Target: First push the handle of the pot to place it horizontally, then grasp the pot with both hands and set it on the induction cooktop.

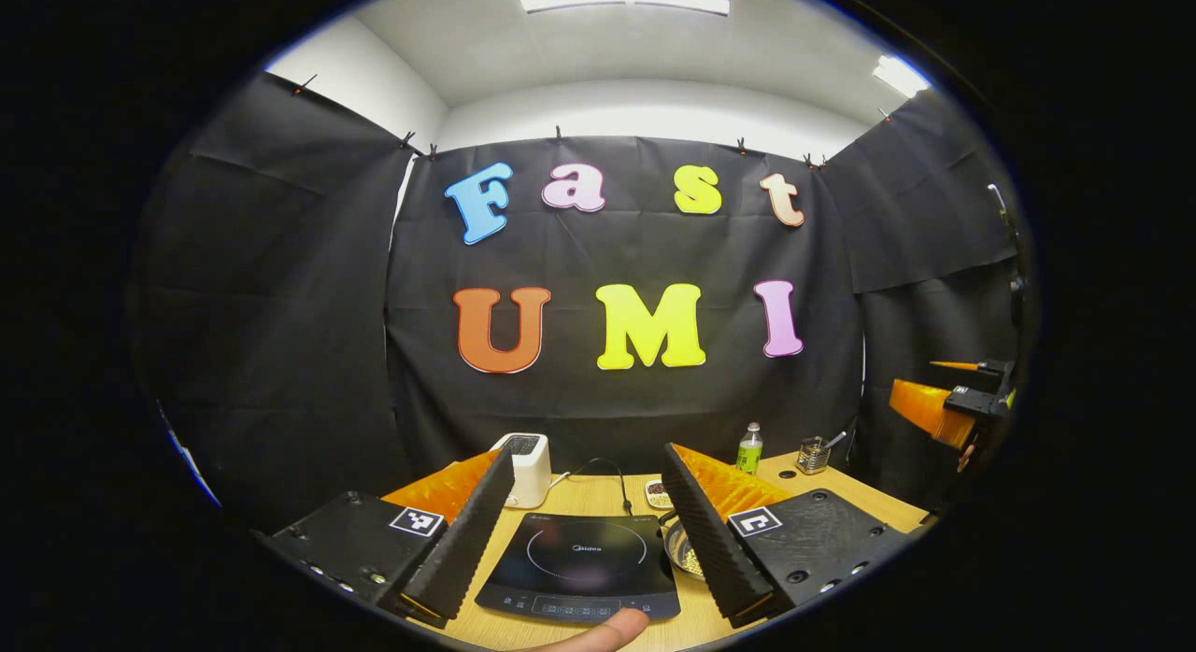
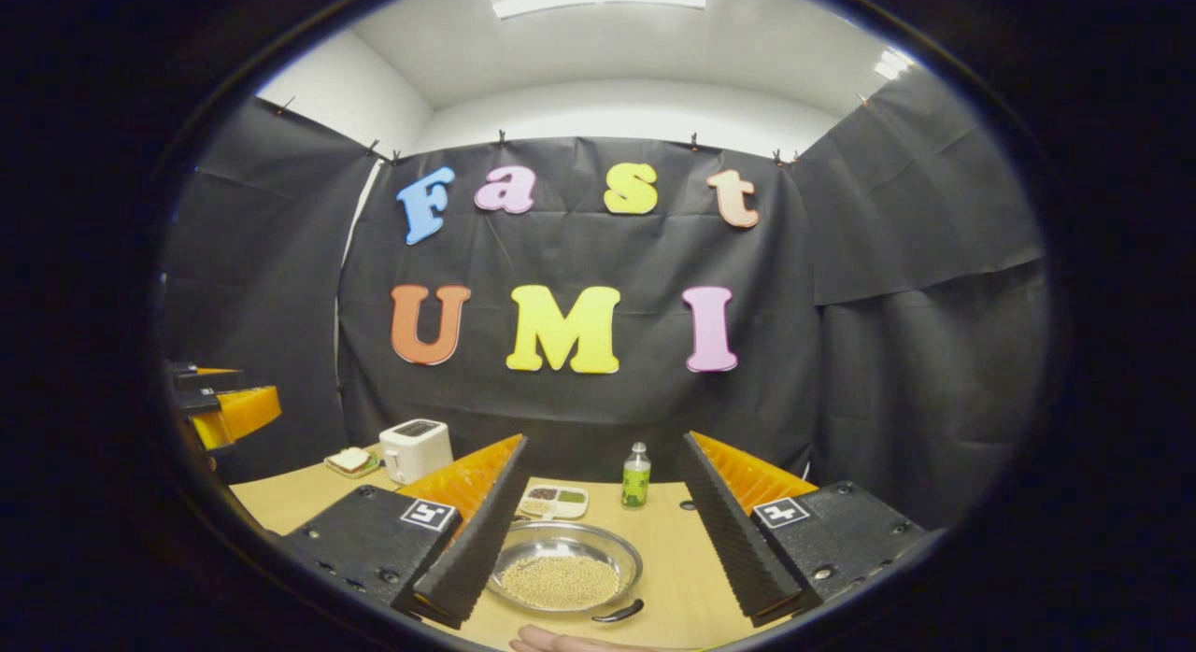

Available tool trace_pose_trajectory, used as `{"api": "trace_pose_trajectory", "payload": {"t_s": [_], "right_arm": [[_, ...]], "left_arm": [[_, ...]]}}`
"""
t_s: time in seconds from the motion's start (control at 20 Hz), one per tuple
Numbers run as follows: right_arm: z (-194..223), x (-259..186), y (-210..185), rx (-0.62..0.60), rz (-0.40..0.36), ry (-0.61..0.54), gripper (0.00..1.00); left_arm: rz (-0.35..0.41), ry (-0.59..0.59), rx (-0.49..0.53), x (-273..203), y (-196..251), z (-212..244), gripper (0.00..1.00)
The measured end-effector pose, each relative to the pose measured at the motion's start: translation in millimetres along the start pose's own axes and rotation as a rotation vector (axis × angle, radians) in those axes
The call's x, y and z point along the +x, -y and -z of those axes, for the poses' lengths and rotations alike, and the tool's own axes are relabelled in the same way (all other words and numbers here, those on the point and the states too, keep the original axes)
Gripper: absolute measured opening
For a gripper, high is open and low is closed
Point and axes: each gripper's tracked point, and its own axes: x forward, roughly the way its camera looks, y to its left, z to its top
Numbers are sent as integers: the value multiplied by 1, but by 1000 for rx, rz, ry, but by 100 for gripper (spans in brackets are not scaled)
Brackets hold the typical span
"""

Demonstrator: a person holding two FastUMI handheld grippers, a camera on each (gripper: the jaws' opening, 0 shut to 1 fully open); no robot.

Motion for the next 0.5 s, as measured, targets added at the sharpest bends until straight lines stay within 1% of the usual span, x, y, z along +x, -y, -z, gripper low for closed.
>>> {"api": "trace_pose_trajectory", "payload": {"t_s": [0.25,0.3,0.35,0.4,0.45,0.5], "right_arm": [[35,14,-9,-13,-20,-86,96],[43,16,-12,-18,-23,-106,99],[53,19,-12,-26,-23,-132,97],[64,21,-13,-31,-22,-158,88],[74,24,-16,-33,-25,-187,85],[87,27,-17,-33,-27,-221,75]], "left_arm": [[10,-1,3,1,2,4,95],[13,0,2,0,4,5,95],[15,1,3,-1,3,6,95],[15,1,4,-1,2,7,95],[14,2,5,-2,1,8,95],[12,3,6,-3,-1,8,94]]}}
